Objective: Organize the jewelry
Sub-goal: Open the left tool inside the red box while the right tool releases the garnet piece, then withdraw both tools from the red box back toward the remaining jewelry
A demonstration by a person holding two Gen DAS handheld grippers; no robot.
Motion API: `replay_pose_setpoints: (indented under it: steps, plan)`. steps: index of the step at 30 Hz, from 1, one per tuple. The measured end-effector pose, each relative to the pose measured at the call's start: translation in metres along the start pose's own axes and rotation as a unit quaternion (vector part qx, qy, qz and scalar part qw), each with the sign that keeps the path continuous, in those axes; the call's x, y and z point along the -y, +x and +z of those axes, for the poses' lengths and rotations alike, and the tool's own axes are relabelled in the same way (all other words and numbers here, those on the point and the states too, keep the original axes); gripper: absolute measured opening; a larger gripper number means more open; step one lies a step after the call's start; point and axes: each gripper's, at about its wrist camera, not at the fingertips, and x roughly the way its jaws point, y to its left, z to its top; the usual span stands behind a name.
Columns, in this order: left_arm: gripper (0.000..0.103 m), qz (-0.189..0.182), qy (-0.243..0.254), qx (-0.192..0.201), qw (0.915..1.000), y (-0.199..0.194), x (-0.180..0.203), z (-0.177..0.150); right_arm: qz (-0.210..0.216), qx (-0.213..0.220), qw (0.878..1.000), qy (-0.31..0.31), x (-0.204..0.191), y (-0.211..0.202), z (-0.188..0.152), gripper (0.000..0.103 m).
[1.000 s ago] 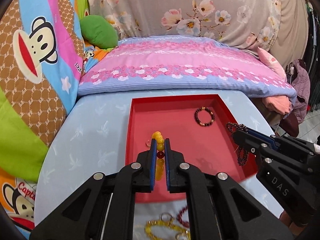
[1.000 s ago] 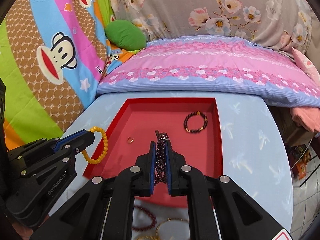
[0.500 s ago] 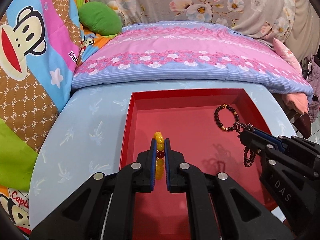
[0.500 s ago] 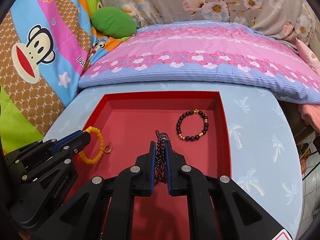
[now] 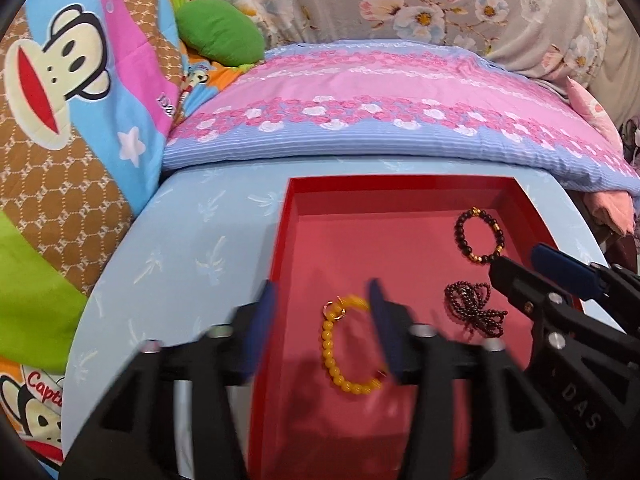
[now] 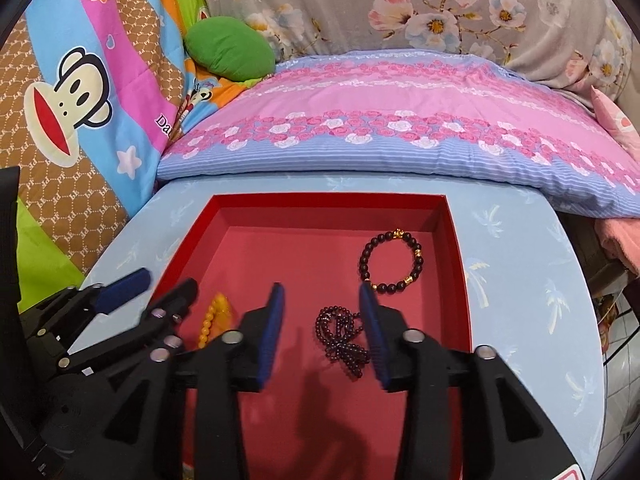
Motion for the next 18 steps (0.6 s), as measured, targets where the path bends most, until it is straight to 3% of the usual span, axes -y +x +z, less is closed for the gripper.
replay_pose_setpoints:
  steps: [10, 18]
  plan:
    - [0.052, -0.002, 0.0, 0.015, 0.9999, -0.033, -0.006, -0.009, 0.009, 0.022, 1.0, 0.001, -0.009, -0.044, -0.01, 0.041]
    - [0.052, -0.005, 0.0, 0.024, 0.9997, -0.069, -0.007, -0.032, 0.004, 0.033, 0.999, -0.006, -0.018, -0.084, -0.038, 0.041]
